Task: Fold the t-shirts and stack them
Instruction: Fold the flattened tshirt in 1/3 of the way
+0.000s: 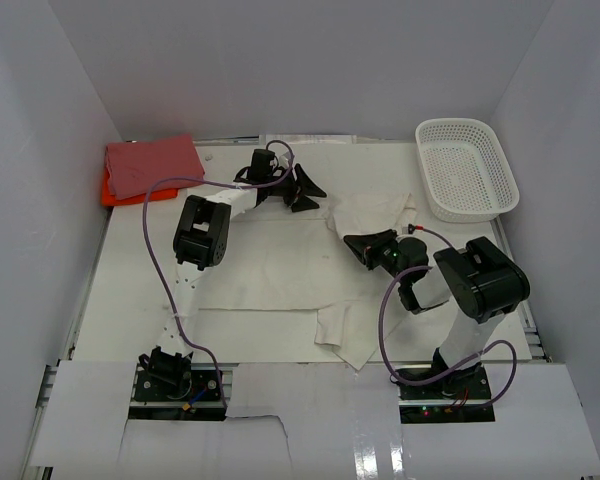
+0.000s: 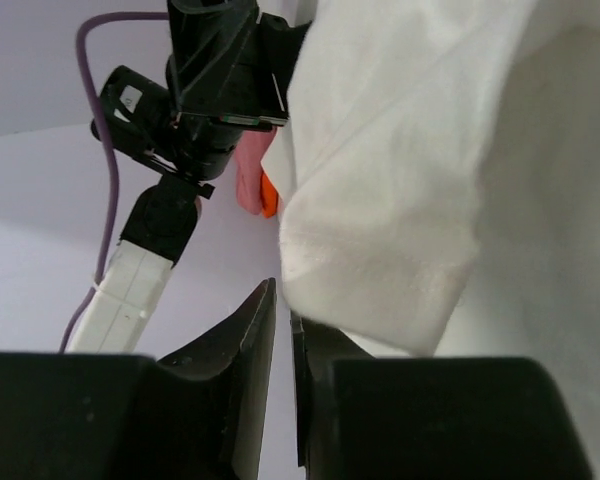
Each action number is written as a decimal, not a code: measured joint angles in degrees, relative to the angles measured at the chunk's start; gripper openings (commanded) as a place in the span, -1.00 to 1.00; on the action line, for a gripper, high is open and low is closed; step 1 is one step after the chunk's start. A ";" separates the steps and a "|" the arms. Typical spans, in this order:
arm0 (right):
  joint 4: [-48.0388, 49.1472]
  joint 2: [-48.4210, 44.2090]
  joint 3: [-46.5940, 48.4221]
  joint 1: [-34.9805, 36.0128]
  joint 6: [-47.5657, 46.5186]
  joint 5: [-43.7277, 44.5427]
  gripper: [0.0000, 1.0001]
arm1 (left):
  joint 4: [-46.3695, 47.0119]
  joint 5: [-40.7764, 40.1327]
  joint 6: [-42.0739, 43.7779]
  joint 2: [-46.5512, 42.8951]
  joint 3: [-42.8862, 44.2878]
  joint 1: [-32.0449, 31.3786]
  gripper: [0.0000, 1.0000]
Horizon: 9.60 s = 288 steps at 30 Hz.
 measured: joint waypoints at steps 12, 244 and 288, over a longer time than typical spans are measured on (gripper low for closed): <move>2.03 0.63 0.68 -3.89 6.08 -5.38 -0.10 | -0.98 -0.02 0.63 0.00 0.00 0.02 0.22; -114.18 6.14 55.56 18.27 -73.29 59.41 0.39 | -19.76 -1.44 5.75 1.27 7.08 4.09 0.28; -103.12 14.78 66.16 14.88 -79.78 27.89 -0.28 | -19.89 -1.09 5.75 1.33 7.13 4.28 0.28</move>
